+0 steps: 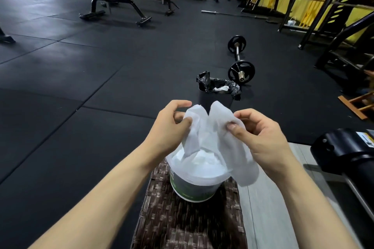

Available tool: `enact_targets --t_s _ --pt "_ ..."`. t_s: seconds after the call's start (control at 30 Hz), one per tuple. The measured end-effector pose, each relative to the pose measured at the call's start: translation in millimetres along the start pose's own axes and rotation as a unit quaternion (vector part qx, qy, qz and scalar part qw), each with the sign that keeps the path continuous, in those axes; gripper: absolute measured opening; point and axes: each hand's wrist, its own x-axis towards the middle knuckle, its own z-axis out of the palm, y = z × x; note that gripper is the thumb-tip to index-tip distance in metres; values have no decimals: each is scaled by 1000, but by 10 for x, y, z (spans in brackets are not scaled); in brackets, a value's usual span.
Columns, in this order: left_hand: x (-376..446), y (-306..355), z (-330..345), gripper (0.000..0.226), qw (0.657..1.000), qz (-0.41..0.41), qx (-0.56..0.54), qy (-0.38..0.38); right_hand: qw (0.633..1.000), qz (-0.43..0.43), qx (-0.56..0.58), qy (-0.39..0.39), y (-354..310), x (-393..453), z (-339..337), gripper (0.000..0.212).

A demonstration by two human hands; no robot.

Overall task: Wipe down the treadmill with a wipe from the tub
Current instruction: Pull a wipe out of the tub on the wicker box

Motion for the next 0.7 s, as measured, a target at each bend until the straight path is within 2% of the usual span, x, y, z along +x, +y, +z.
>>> enact_targets --t_s 0.1,0.2,0.27,0.37,0.47,0.53,0.6,0.7 --pt "3 -2 0 32 999 -39 -37 3 990 19 116 -74 -126 -41 36 19" --pt "-21 47 11 20 995 -48 -77 -39 987 26 107 -118 -171 -24 127 22" --pt "-50 103 36 12 990 -54 -110 -63 995 31 13 -89 -123 19 185 21" --pt "-56 143 47 15 987 -63 -137 -60 994 34 -102 -6 -28 52 222 22" --pt "-44 143 22 30 981 -75 -144 -111 986 42 -158 42 31 44 242 24" --pt "-54 127 4 45 979 -63 -121 -153 984 51 -166 49 56 45 241 23" --pt "-65 109 5 54 982 -29 -53 -177 982 74 -174 21 69 53 214 25" --pt "-51 66 11 48 984 -2 -4 -176 987 91 -135 -15 97 58 142 36"
